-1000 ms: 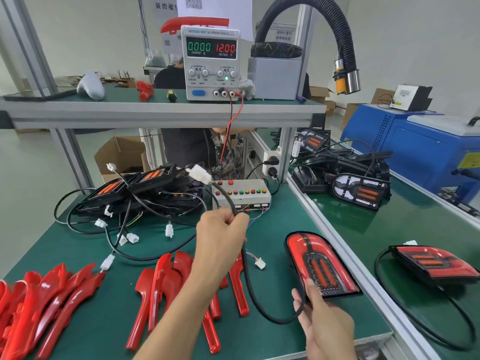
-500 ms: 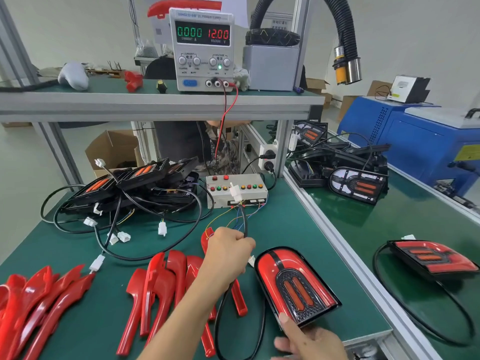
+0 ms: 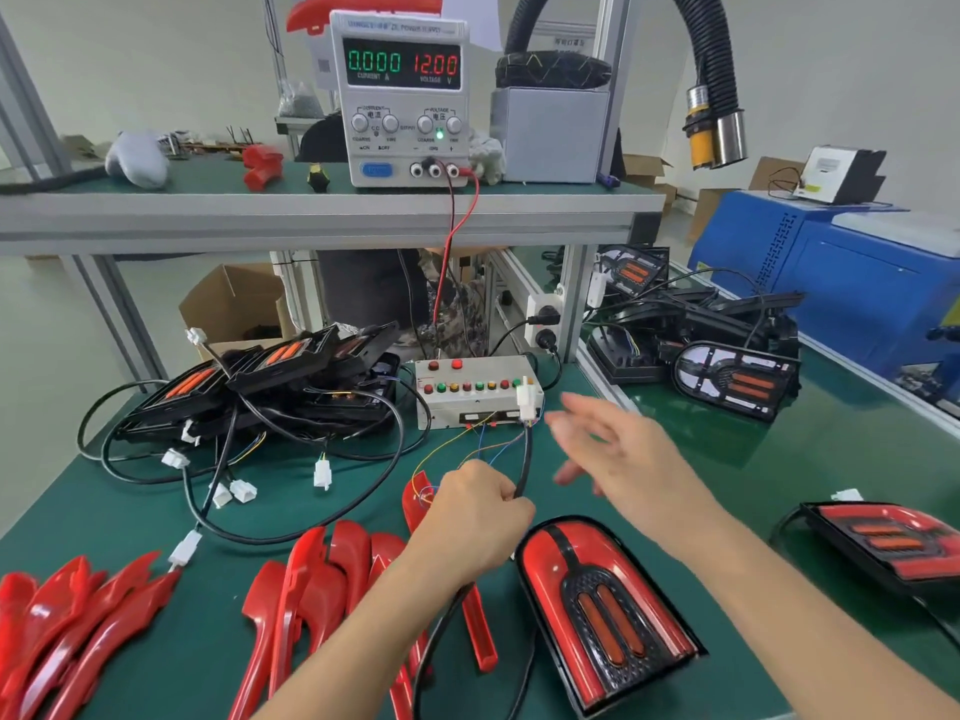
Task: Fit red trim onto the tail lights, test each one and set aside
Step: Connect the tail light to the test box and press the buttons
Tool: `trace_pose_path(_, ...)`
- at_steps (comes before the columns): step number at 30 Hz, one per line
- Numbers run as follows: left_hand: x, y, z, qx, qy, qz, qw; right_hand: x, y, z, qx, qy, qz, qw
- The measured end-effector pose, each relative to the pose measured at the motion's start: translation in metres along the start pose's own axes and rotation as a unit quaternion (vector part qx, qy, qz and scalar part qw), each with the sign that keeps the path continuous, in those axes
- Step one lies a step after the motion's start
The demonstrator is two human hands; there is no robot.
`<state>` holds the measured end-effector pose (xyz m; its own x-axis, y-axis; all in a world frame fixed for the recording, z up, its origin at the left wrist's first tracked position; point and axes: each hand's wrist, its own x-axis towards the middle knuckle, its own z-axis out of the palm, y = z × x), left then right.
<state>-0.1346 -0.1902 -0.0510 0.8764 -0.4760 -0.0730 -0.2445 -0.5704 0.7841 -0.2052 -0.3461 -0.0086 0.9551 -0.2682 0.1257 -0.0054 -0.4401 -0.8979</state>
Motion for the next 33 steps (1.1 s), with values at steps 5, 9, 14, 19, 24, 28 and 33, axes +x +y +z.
trace_pose_path(5,0.004,-0.004,0.0,0.021,-0.072,0.047,0.996,0.06,0.028,0.032,0.008,-0.018,-0.048,0.999)
trace_pose_path(9,0.033,-0.028,-0.031,0.011,-0.039,0.088,0.995,0.07,0.047,0.023,0.064,0.034,-0.007,0.997)
trace_pose_path(14,0.061,-0.046,-0.019,0.277,-0.109,0.189,0.936,0.057,0.066,0.02,0.061,0.017,0.023,0.998)
trace_pose_path(19,0.066,-0.04,0.0,0.357,-0.205,0.211,0.886,0.051,0.064,0.025,0.073,-0.007,0.013,0.997)
trace_pose_path(24,0.06,-0.037,-0.001,0.346,-0.224,0.185,0.892,0.048,0.062,0.026,0.11,-0.024,0.029,0.993)
trace_pose_path(28,0.057,-0.041,-0.003,0.337,-0.241,0.183,0.891,0.044,0.065,0.031,0.139,-0.027,0.038,0.989)
trace_pose_path(33,0.056,-0.043,-0.017,0.282,-0.145,0.231,0.92,0.04,0.065,0.034,0.159,-0.01,0.034,0.987)
